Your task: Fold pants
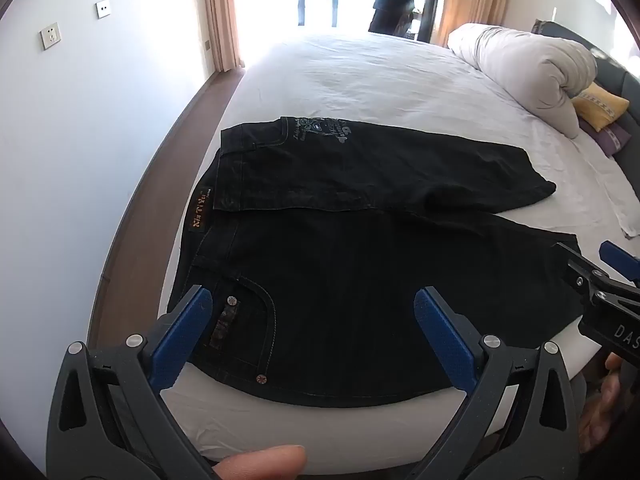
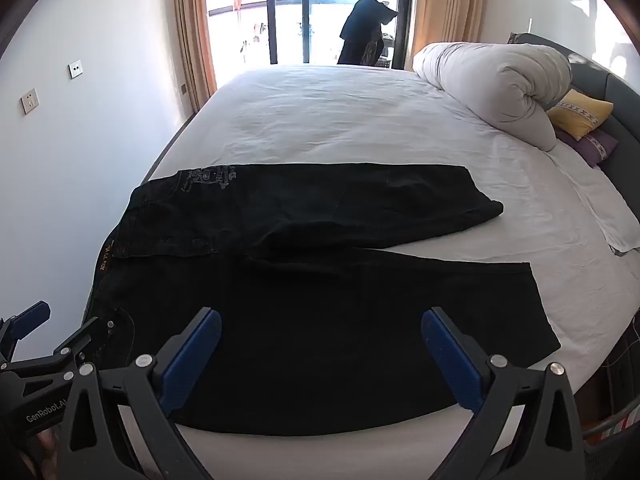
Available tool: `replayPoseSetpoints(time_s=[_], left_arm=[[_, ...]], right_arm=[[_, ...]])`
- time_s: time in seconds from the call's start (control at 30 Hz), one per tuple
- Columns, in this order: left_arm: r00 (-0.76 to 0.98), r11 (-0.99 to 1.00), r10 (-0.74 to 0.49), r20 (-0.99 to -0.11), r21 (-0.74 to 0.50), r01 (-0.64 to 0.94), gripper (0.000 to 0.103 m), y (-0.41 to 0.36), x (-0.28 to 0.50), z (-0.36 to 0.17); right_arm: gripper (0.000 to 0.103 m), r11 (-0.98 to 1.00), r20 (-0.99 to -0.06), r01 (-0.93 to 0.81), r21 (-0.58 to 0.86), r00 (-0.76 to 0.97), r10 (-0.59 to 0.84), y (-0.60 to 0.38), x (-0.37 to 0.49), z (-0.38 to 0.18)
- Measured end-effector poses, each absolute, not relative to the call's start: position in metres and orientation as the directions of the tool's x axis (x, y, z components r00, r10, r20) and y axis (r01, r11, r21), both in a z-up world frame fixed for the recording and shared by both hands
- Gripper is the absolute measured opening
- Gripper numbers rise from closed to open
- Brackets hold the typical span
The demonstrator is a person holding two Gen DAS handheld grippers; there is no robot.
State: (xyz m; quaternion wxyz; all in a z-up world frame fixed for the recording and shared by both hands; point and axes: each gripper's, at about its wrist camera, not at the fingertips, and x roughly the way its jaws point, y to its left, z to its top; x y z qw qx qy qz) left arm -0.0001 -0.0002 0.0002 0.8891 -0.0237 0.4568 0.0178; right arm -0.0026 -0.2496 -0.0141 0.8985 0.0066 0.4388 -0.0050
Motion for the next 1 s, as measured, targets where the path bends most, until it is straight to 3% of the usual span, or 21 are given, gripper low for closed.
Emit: replayPoseSetpoints(time_s=[1.0], left_arm=[[0.582,0.998,0.015,-0.813,-0.020,-0.055,0.103,-0.0006,0.0005,-0.0017]], right_arm=[[0.103,1.000,-0.800,0.009,-0.002,0.600,-0.007,-0.2480,-0.0049,-0.0193]])
